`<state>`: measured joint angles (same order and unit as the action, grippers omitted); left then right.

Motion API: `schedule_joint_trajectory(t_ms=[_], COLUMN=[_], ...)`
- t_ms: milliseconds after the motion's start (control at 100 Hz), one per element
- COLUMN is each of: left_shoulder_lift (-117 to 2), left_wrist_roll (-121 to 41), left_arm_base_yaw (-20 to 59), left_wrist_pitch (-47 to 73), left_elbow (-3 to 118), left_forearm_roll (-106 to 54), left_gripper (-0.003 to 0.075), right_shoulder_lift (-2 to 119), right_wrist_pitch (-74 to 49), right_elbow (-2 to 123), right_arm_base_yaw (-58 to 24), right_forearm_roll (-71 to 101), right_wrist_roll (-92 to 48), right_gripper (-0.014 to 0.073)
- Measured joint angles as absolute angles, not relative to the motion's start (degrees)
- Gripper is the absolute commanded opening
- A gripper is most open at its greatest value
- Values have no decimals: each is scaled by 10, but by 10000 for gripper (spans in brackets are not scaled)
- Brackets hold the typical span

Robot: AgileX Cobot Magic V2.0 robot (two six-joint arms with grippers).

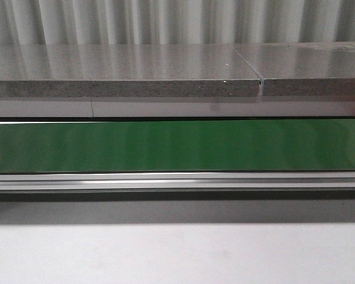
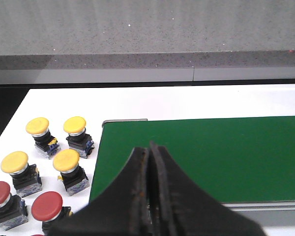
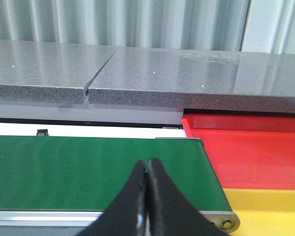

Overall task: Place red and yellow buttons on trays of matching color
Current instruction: 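Move the left gripper down onto a yellow-capped button and grasp it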

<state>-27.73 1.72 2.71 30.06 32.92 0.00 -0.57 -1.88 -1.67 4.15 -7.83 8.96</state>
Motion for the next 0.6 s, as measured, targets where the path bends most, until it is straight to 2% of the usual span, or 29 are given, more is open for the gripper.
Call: schedule_joint_trajectory(t_ms=[70,120,220,290,340,600], left_shoulder_lift=[-306,-326,-368,-396,-416,-525], left_wrist_roll=[18,20,20,20,20,31], left_arm_base_yaw=[27,27,27,27,27,22], left_wrist_pitch=[307,313,320,322,325,356], left_elbow=[346,359,380,393,401,456], left_forearm_roll=[0,0,0,0,0,0], left_gripper=[102,199,450,558,578,543], right_shoulder_lift=[-6,-6,-6,-6,-6,-6], right_wrist_pitch=[-19,-19,-19,-19,-19,-19], right_elbow=[-17,-17,-17,-17,-17,-17], right_arm_base_yaw=[42,42,42,42,42,42], right_forearm_roll=[-78,-78,-78,-78,-78,-78], right_wrist_roll=[90,90,90,90,90,90], right_gripper=[-66,-66,-66,-66,-66,-66])
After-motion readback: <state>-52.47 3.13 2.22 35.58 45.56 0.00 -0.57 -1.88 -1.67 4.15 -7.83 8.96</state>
